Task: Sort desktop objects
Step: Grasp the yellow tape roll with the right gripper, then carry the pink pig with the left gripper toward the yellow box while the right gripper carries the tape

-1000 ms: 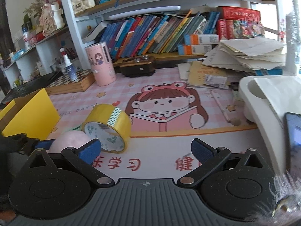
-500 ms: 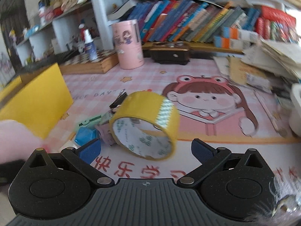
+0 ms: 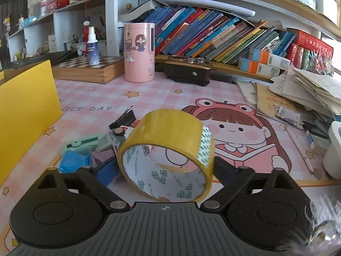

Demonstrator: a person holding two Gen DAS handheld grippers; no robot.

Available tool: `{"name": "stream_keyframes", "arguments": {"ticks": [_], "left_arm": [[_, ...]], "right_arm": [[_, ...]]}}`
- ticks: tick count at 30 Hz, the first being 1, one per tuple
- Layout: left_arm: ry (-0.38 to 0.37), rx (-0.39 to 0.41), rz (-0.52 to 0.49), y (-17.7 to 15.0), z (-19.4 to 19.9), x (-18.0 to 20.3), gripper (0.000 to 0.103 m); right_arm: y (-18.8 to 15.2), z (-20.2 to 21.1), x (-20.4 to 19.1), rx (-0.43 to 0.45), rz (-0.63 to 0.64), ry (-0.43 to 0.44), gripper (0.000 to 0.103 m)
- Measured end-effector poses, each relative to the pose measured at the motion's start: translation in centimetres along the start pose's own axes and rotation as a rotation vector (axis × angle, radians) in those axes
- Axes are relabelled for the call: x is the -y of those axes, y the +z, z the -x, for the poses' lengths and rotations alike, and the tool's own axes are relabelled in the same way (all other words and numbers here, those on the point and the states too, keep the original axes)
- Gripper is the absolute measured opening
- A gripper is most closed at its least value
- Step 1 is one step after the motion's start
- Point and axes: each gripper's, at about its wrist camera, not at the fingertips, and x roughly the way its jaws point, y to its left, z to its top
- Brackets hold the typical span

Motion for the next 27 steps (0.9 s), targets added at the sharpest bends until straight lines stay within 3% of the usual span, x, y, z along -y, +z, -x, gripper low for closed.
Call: {"name": "stream_keyframes", "arguments": {"ticks": [19,27], "left_arm": [[-0.148,0.078,0.006,-0.8,2.2,-1.6,0.075],[-0.257,0.087,0.009,-1.6,3.4,-4.5,0.075]], "right_arm": [[0.0,8.4,2.1,-0.017,-0.108,0.056,0.087],[-0.8,14.2,0.0,-0.004,-0.145,0.046,0.087]]}}
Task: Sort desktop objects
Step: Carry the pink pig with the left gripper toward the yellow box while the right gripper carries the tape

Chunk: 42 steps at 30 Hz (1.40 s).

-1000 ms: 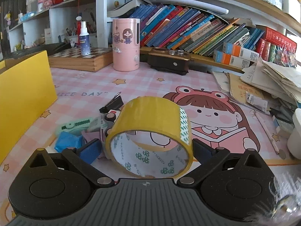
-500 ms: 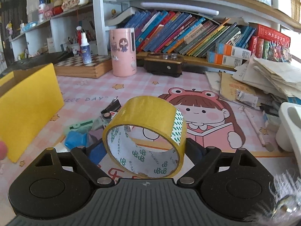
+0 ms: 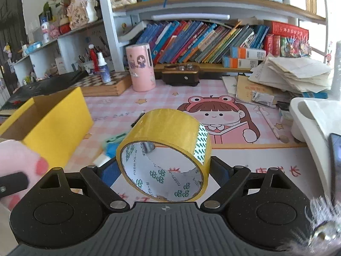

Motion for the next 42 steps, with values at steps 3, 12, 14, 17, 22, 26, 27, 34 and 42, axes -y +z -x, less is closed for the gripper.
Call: {"name": "stream_keyframes", "arguments": {"ticks": [3,12,14,17,22,26,27,34,42], "left_arm": [[-0.035,0.007,-0.004,-0.5,1.2,-1.4,0.075],[-0.077,-0.006,0.003,-2.6,4.9,-6.3,0.075],[-0.085,-0.015,0.016,-3.2,5.6,-7.5,0.075],[-0.087,-0.025,0.026,-4.1,6.8,-9.2,0.075],[-0.075,-0.032,0.035,-5.5,8.9,-11.7,0.075],[-0.061,-0.03,0.043,-6.2,10.3,-13.3,0.075],[-0.057,-0.03,0.048,-6.3,10.6,-13.7,0.075],[-0.029,-0.021,0.086,-7.1,12.3,-15.9,0.075],[0.004,-0.008,0.132,-7.7,13.5,-18.1,0.075]], "right_arm": [[-0.9,1.8,-1.7,0.004,0.004,-0.003,0.087],[-4.4,5.6,-8.0,-0.028,0.028,-0.008,0.087],[-5.2,6.2,-9.3,-0.039,0.03,-0.003,0.087],[-6.6,7.1,-11.2,-0.057,0.032,0.011,0.087],[-8.9,8.4,-14.5,-0.089,0.043,0.038,0.087],[-10.2,9.0,-16.7,-0.11,0.046,0.062,0.087],[-10.4,9.2,-17.2,-0.114,0.047,0.068,0.087],[-11.4,9.7,-20.2,-0.145,0.081,0.126,0.087],[-11.8,9.6,-22.5,-0.178,0.122,0.172,0.087]]}}
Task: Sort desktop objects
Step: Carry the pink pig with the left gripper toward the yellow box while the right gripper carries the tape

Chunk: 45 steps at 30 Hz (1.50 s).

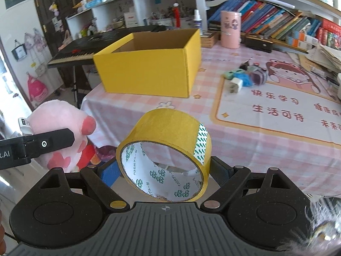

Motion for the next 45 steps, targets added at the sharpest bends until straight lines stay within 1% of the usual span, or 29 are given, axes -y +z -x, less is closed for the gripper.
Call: {"name": "stream_keyframes", "arguments": {"ticks": [11,16,24,29,33,37,45], "left_arm": [[0.038,0.023,0.018,0.3,0.8,-1.6,0.075],[0.047,0.026,0.023,0.8,0.5,-2.0,0.075],[0.062,0.021,0.026,1.5,-0.2,-2.2,0.075],[0.059,0.06,0.008,3.0,-0.9,-1.6,0.075],[0.072,0.113,-0.049,5.2,-2.0,-0.6,0.075],[0.069,0.166,-0.077,7.6,-3.2,0.2,0.075],[0.065,0.258,-0.096,13.6,-7.4,1.8,0.075]], "right_arm": [[0.3,-0.9,-2.5,-0.019,0.057,0.053,0.087],[0.8,-1.3,-3.3,-0.02,0.091,0.073,0.087],[1.7,-2.4,-3.8,-0.032,0.111,0.1,0.086],[2.8,-3.1,-3.7,-0.007,0.126,0.123,0.086],[4.7,-3.4,-3.2,0.056,0.135,0.139,0.086],[7.4,-4.1,-2.7,0.102,0.151,0.127,0.086],[14.8,-5.9,0.0,0.212,0.141,0.129,0.086]]}}
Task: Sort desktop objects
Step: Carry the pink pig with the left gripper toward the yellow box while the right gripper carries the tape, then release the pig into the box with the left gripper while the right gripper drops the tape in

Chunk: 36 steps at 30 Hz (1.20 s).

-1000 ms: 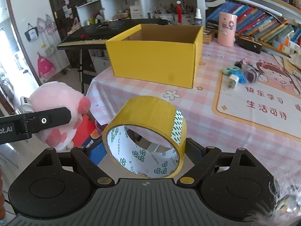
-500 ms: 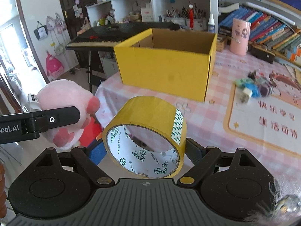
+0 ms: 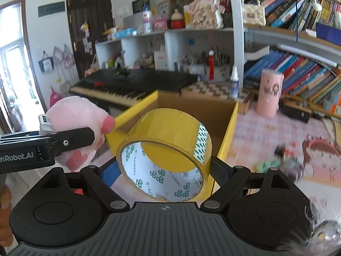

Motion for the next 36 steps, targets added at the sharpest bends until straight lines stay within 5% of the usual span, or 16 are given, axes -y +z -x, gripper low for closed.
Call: {"name": "stream_keyframes", "arguments": {"ticks": [9,19,28,36], "left_arm": [[0.03,0.006,-0.022,2.5,-5.4,1.5,0.076],[0.081,-0.166,-0.153,0.5,-13.2,2.9,0.076],[0.106,-0.379,-0.217,-1.7,-17.8,3.8,0.076],[0.114,-0.469,-0.235,-2.8,-19.1,4.0,0.076]], "right_arm": [[5.2,-4.0,4.9,0.044,0.01,-0.011,0.086],[8.7,-10.9,9.4,0.003,-0.02,0.006,0.086],[10.1,-18.8,8.9,-0.212,0.003,0.137,0.086],[9.6,-24.4,7.3,-0.438,0.065,0.19,0.086]]}}
